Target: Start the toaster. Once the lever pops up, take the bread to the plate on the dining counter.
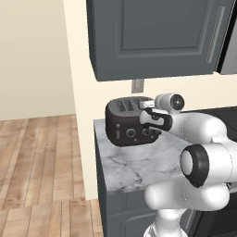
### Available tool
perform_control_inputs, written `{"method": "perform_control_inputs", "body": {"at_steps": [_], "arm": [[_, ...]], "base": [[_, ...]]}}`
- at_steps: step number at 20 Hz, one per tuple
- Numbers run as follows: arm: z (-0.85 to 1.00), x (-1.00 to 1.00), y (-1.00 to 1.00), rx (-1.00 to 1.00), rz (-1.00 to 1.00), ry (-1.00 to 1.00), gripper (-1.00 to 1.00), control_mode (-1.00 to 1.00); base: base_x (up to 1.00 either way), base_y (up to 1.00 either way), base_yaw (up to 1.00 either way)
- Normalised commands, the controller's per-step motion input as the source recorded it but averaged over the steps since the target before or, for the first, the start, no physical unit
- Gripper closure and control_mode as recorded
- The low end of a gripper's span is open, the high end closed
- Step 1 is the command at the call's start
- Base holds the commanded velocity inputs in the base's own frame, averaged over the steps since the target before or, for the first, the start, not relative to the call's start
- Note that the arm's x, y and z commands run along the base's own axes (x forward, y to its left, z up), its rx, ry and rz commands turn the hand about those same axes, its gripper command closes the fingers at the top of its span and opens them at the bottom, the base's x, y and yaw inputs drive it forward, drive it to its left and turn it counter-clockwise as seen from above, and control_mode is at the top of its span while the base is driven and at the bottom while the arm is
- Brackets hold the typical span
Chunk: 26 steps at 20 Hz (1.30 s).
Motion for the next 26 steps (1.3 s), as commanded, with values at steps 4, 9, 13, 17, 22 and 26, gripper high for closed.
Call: {"method": "perform_control_inputs", "body": {"at_steps": [4, 9, 13, 17, 22, 26], "arm": [[0.00, 0.00, 0.00, 0.00, 0.00, 0.00, -1.00, -1.00], [0.00, 0.00, 0.00, 0.00, 0.00, 0.00, -1.00, -1.00], [0.00, 0.00, 0.00, 0.00, 0.00, 0.00, -1.00, -1.00], [0.00, 0.00, 0.00, 0.00, 0.00, 0.00, -1.00, -1.00], [0.00, 0.00, 0.00, 0.00, 0.00, 0.00, -1.00, -1.00], [0.00, 0.00, 0.00, 0.00, 0.00, 0.00, -1.00, -1.00]], "base": [[0.00, 0.00, 0.00], [0.00, 0.00, 0.00], [0.00, 0.00, 0.00], [0.00, 0.00, 0.00], [0.00, 0.00, 0.00], [0.00, 0.00, 0.00]]}}
